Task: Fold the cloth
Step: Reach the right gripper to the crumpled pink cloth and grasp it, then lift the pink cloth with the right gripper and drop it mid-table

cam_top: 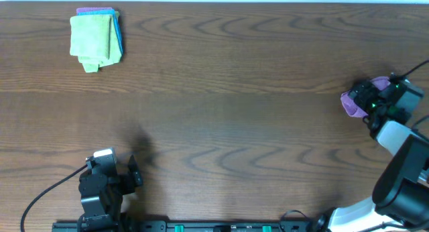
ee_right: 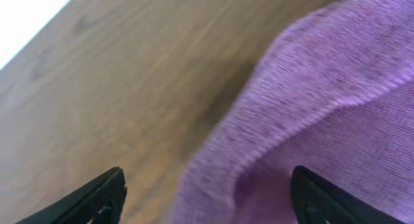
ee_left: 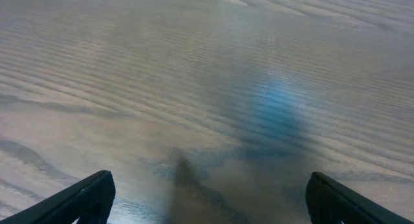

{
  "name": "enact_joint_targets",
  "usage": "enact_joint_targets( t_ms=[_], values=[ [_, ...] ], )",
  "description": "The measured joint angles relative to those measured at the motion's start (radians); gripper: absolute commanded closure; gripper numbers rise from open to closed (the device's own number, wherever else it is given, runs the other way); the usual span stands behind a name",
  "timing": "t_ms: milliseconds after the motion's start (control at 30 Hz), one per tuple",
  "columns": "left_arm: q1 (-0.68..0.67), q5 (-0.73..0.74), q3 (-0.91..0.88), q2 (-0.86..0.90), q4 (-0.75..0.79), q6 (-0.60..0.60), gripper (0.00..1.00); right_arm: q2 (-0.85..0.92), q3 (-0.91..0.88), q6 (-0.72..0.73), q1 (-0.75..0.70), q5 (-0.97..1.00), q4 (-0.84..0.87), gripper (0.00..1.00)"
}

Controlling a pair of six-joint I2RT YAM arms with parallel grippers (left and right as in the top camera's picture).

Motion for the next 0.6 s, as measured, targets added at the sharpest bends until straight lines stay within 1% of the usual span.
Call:
enact_joint_targets(
  t_ms=[100,167,200,300,367,433,467,500,567,600],
  values=[
    [0.000,0.000,0.000,0.000,0.000,0.000,0.05,0.000,0.018,0.020,0.016,-0.010,0.005,0.34],
    [0.000,0.000,0.000,0.000,0.000,0.000,0.04,0.000,0.027,0.027,0.035,-0.013,0.018,0.38],
    [0.000,0.000,0.000,0.000,0.000,0.000,0.05,0.000,0.031,0.029,0.048,-0.014,0.029,0.43],
    [0.000,0.000,0.000,0.000,0.000,0.000,0.05,0.000,0.037,0.032,0.068,-0.018,0.046,0.45],
    [0.000,0.000,0.000,0.000,0.000,0.000,0.05,0.000,0.037,0.029,0.071,-0.019,0.048,0.61],
    [0.000,0.000,0.000,0.000,0.000,0.000,0.05,0.000,0.037,0.040,0.071,-0.019,0.048,0.73],
    [0.000,0.000,0.000,0.000,0.000,0.000,0.05,0.000,0.037,0.045,0.071,-0.018,0.048,0.79],
    [0.000,0.000,0.000,0.000,0.000,0.000,0.05,0.000,0.037,0.048,0.071,-0.021,0.048,0.80],
    [0.000,0.000,0.000,0.000,0.000,0.000,0.05,0.000,0.039,0.059,0.071,-0.029,0.047,0.94],
    [0.000,0.000,0.000,0.000,0.000,0.000,0.05,0.000,0.043,0.064,0.071,-0.035,0.047,0.99]
  ],
)
